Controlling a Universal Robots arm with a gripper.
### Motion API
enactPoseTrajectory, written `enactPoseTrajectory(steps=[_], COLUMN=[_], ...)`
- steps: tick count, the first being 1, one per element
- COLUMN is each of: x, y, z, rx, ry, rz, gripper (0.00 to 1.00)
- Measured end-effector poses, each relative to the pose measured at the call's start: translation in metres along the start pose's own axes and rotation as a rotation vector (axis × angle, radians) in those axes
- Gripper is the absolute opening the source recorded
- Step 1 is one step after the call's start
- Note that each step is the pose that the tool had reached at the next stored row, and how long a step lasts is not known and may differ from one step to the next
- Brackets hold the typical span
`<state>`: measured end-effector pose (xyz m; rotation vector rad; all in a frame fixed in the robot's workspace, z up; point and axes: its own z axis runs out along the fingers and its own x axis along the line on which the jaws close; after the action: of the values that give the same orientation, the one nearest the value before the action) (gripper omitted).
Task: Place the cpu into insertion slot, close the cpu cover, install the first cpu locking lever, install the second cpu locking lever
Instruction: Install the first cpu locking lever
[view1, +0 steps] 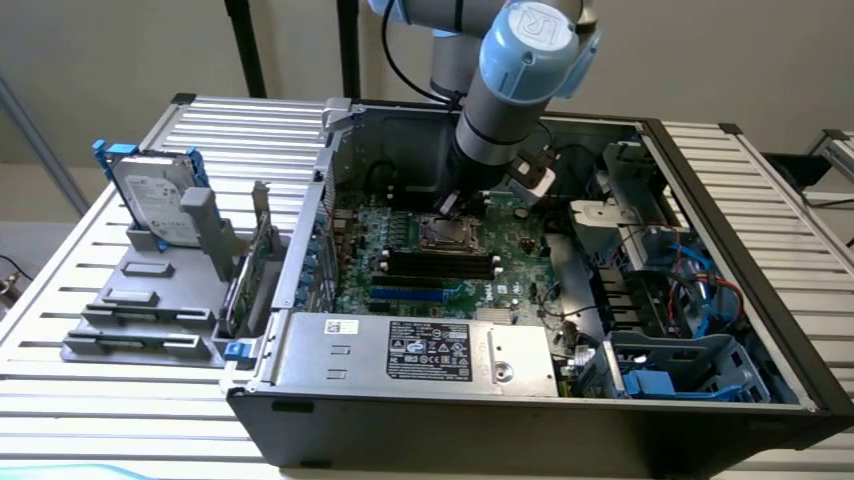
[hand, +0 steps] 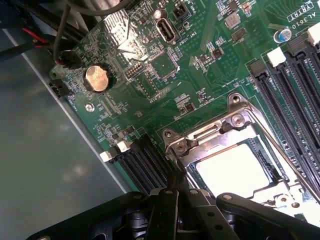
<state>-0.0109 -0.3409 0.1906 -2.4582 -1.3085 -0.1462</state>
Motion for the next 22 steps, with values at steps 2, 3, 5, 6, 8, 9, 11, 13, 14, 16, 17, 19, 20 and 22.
enactPoseTrajectory(steps=[2, 3, 5, 6, 8, 9, 11, 13, 14, 16, 17, 19, 20, 22], x=[0.0, 0.0, 0.0, 0.0, 0.0, 0.0, 0.0, 0.0, 0.0, 0.0, 0.001, 0.001, 0.002, 0.002], y=[0.0, 0.0, 0.0, 0.0, 0.0, 0.0, 0.0, 0.0, -0.0001, -0.0005, -0.0008, -0.0015, -0.0018, -0.0023], z=[0.0, 0.0, 0.0, 0.0, 0.0, 0.0, 0.0, 0.0, -0.0003, -0.0018, -0.0031, -0.0061, -0.0078, -0.0111], rx=[0.0018, 0.0028, 0.0049, 0.0058, 0.0079, 0.0091, 0.0112, 0.0121, 0.0124, 0.013, 0.0134, 0.0141, 0.0142, 0.0145], ry=[0.0025, 0.0039, 0.0065, 0.0076, 0.0103, 0.0117, 0.0141, 0.0148, 0.0149, 0.0144, 0.014, 0.0136, 0.0135, 0.0133], rz=[0.0, -0.001, -0.002, -0.002, -0.003, -0.003, -0.004, -0.005, -0.005, -0.005, -0.005, -0.004, -0.004, -0.004], gripper=[0.11, 0.11, 0.11, 0.11, 0.11, 0.11, 0.11, 0.11, 0.11, 0.11, 0.11, 0.11, 0.11, 0.11])
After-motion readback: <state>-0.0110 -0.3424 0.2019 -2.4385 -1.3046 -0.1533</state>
